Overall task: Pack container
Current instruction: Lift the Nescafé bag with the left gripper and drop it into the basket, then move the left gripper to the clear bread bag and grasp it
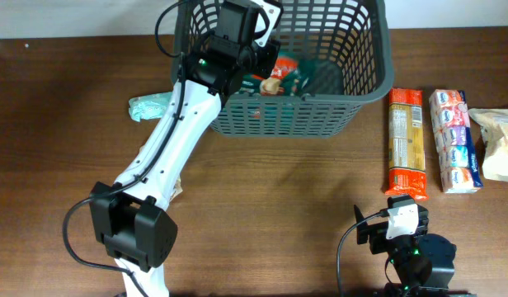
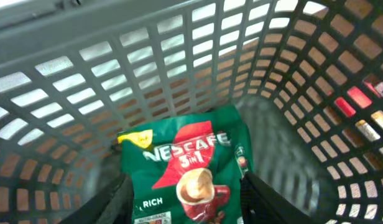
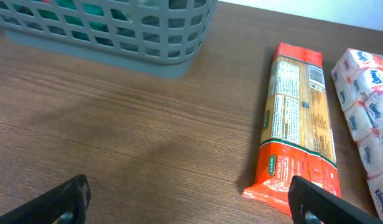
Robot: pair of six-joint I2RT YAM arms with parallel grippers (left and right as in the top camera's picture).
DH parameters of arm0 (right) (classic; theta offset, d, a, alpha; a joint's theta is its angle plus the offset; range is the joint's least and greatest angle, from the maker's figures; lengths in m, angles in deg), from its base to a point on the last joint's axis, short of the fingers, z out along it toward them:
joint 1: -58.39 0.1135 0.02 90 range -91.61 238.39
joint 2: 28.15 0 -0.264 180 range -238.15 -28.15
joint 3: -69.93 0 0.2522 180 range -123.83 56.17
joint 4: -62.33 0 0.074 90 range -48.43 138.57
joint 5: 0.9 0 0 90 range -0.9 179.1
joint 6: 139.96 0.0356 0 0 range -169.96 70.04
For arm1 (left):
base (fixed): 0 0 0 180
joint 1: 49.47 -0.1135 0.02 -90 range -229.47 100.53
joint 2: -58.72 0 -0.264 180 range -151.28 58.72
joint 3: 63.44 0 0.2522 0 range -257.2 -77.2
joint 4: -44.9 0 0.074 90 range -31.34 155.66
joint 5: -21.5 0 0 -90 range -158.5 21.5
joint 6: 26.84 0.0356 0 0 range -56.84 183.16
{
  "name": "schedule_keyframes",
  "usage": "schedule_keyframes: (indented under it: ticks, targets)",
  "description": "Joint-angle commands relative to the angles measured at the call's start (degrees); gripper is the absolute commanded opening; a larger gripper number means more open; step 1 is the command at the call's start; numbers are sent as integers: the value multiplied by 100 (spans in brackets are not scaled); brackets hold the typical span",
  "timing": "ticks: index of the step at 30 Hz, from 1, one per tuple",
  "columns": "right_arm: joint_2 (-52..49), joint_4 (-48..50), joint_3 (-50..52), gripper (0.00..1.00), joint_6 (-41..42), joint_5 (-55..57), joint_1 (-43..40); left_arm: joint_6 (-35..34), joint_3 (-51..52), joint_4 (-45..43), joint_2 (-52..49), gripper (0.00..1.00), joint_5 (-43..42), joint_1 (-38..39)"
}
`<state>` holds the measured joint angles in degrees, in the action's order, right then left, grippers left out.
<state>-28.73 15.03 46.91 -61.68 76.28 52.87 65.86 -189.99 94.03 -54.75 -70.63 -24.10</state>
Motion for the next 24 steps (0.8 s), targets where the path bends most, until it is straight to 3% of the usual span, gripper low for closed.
schedule_keyframes:
  ticks: [1, 5, 8, 15, 24]
  targets:
    - [37, -4, 31, 99, 68, -31, 42, -59, -323, 55, 374, 50, 0, -15]
    - [37, -4, 31, 99, 68, -31, 42, -57, -758, 459, 789, 50, 221, -17]
    - [37, -4, 31, 99, 68, -31, 42, -50, -1108, 988, 1469, 50, 979, -17]
    - [37, -4, 31, 99, 68, -31, 42, 286, -1121, 2011, 2632, 63, 2085, -105]
    - [37, -4, 31, 99, 68, -31, 42, -793, -929, 4334, 2658, 64, 2295, -1058]
